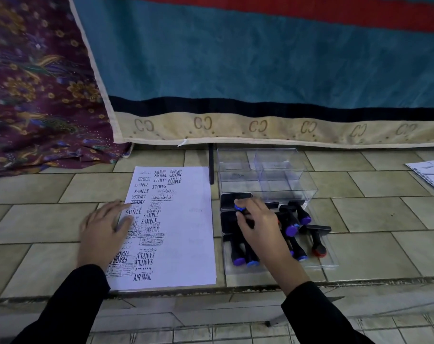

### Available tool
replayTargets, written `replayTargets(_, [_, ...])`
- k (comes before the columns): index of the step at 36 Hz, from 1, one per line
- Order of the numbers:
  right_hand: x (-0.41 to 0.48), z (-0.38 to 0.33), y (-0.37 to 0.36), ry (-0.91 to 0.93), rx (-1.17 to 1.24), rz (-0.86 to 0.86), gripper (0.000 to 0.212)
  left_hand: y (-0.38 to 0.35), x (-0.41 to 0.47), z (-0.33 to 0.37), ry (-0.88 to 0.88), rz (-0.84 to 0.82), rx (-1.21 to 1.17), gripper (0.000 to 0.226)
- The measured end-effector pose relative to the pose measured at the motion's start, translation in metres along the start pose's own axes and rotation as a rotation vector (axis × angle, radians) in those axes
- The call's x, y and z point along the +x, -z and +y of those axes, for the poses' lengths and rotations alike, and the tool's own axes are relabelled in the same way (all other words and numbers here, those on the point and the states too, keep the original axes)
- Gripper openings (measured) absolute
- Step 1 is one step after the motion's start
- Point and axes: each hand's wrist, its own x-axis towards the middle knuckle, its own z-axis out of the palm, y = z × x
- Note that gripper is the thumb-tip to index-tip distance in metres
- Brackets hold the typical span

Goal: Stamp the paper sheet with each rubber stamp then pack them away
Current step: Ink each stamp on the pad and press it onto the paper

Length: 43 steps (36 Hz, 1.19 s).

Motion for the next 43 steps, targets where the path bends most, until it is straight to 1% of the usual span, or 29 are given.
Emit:
replayTargets(6, [0.001,0.0,0.001,0.003,0.003,0.004,0.024,-0.003,0.001,-0.004,0.001,0.001,0.008,0.043])
replayTargets(10, [0.008,-0.003,0.004,-0.019,0.012,-0.013,0.019,-0.004,0.002,-0.007,0.001,0.005,0.013,0.042])
replayTargets(15, [0.033,-0.026,0.001,0.02,0.118,0.09,0.017,-0.005,0.002,-0.006,-0.002,0.022,0.0,0.041])
replayTargets(18, [0.056,-0.043,-0.013,0.049,0.205,0.097,0.017,-0.004,0.002,-0.005,-0.007,0.028,-0.012,0.041])
replayTargets(22, [0.089,-0.059,-0.042,0.042,0.237,0.028,0.017,-0.005,0.003,-0.004,-0.006,0.037,-0.026,0.04])
replayTargets(26, [0.116,-0.064,-0.072,-0.01,0.176,-0.093,0.012,-0.006,0.003,-0.009,-0.011,0.032,-0.032,0.039])
replayTargets(31, [0.129,-0.065,-0.095,-0.005,0.101,-0.17,0.012,-0.009,0.005,-0.014,-0.023,0.034,-0.043,0.038])
replayTargets(37, [0.134,-0.061,-0.108,-0.009,0.055,-0.183,0.011,-0.01,0.005,-0.014,-0.027,0.051,-0.034,0.037])
replayTargets(43, [0.138,-0.062,-0.113,0.018,0.067,-0.213,0.016,-0.01,0.005,-0.013,-0.023,0.049,-0.03,0.038])
